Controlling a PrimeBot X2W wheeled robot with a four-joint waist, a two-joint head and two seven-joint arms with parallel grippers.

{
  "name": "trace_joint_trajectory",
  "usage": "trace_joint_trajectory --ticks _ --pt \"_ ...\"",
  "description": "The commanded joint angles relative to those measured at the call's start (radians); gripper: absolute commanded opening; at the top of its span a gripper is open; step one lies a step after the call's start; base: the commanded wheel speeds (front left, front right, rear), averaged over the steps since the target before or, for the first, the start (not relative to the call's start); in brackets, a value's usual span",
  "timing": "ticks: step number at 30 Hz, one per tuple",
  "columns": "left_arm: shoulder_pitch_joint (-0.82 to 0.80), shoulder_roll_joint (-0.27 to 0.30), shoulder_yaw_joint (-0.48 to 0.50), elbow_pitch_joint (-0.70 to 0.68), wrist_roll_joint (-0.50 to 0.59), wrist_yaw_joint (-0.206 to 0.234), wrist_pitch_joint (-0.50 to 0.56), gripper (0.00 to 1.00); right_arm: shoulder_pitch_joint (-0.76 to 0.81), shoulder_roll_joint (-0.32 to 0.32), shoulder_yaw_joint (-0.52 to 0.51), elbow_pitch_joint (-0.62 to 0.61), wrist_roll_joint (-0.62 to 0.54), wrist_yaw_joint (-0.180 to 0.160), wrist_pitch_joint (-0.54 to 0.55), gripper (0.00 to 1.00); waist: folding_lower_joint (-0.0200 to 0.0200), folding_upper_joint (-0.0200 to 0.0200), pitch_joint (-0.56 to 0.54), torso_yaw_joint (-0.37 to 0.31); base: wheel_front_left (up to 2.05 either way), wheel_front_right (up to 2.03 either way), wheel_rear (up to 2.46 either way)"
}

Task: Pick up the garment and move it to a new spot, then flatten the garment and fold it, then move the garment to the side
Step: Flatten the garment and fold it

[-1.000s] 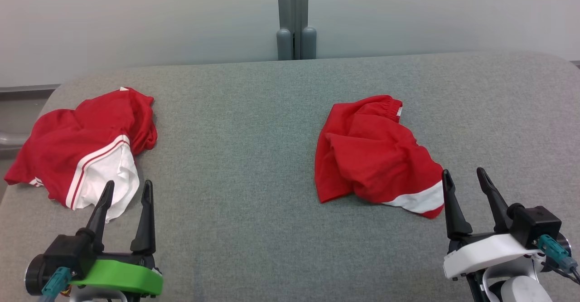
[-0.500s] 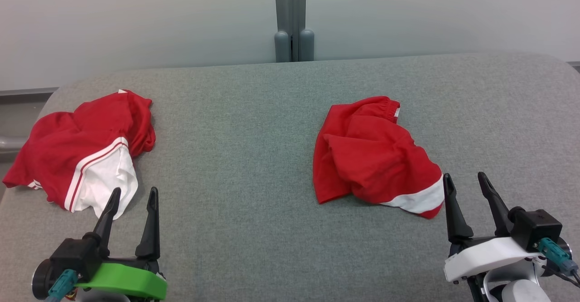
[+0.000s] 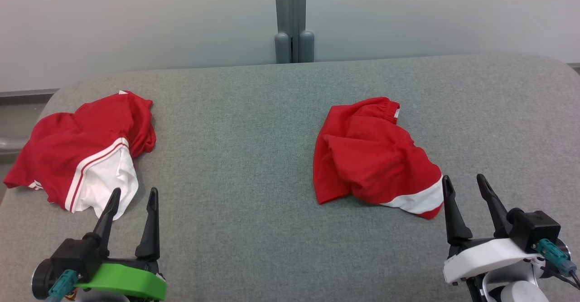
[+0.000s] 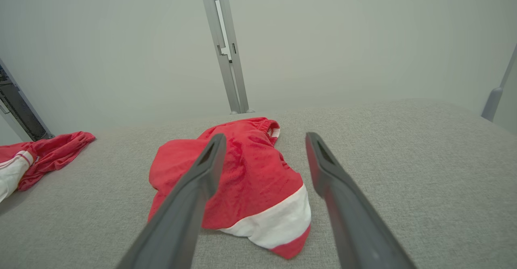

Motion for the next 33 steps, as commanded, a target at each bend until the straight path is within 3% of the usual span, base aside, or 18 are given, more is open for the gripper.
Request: trace_joint_trajectory --ticks 1,20,33 --pt "0.01 -0.001 0.007 0.003 0.004 -0.004 -0.001 1.0 0.007 0.001 -0.001 0.002 0.001 0.0 -0.002 1.0 0.0001 0.0 0.0 0.0 0.0 0.0 0.0" --pt "0.009 -0.011 0.025 0.015 0.022 -0.009 -0.001 1.0 -0.025 -0.011 -0.016 0.023 -0.001 0.0 -0.002 1.0 0.0001 0.0 0.005 0.003 0.0 0.0 0.0" --pt "-0.052 -0.011 0.02 0.029 0.045 -0.009 -0.001 1.0 -0.237 -0.139 -0.007 0.164 -0.036 0.0 0.039 1.0 0.0001 0.0 0.071 0.035 0.0 0.0 0.0"
